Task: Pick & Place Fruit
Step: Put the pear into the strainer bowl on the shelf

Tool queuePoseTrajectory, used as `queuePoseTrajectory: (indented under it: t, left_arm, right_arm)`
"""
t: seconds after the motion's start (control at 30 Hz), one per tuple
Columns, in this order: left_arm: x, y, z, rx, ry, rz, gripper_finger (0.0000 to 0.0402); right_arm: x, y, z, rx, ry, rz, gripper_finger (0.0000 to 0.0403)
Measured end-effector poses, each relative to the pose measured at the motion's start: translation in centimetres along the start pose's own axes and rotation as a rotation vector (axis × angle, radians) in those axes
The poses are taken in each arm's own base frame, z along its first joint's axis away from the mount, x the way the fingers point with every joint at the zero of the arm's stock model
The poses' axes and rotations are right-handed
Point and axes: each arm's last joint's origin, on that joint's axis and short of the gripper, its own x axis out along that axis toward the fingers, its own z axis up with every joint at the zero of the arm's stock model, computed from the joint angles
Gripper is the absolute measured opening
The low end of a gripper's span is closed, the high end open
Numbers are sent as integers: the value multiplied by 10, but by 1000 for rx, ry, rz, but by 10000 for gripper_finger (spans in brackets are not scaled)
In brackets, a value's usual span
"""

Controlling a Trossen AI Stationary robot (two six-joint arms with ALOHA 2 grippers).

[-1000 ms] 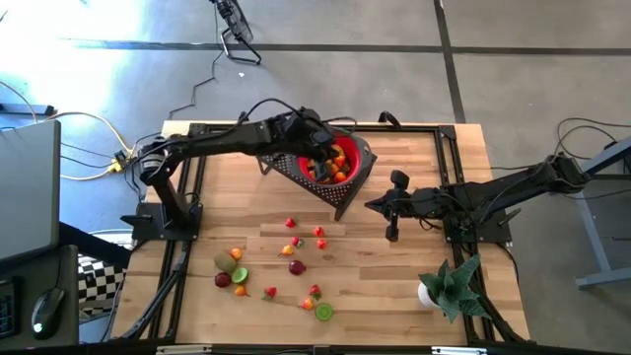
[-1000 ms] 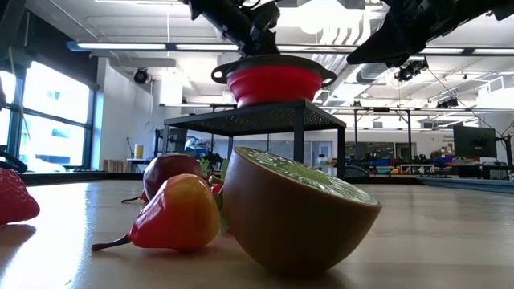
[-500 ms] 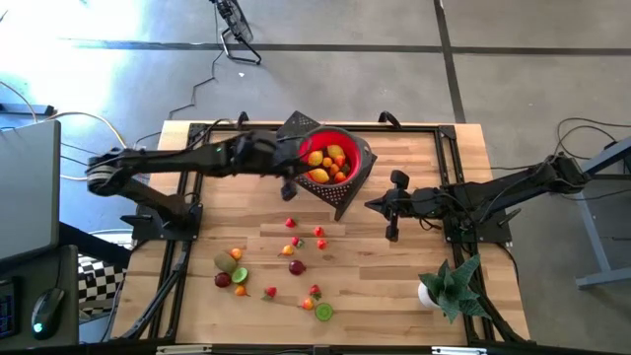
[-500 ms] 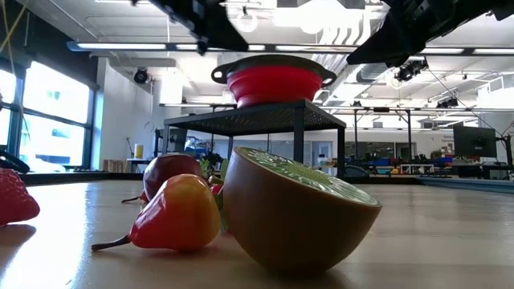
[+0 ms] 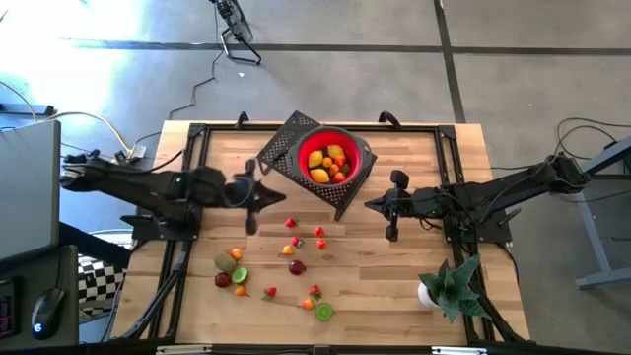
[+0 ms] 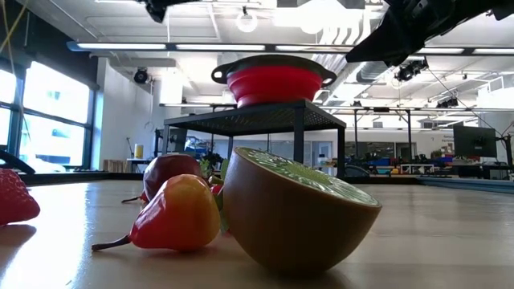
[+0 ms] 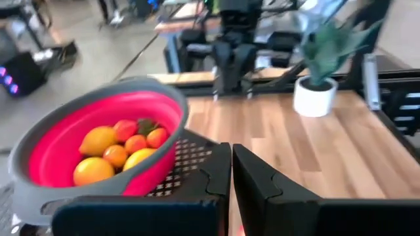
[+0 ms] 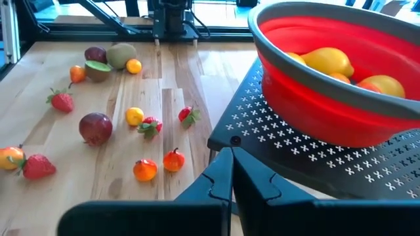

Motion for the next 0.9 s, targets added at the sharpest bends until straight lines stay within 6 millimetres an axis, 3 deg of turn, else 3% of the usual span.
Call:
queuePoseTrajectory:
  t: [0.2,0.4,0.9]
  left_arm:
    - [-18,-13,-11,59,-81,-78,12]
    - [-32,-14,-20,106,-114,-104,12]
    - [-60,1,-86,55,-141,-69,12]
  right_arm:
    - [0,0,1,3,-8,1,2]
    - [0,0,3,21,-29,3,2]
    - [5,5,29,67,-169,17,2]
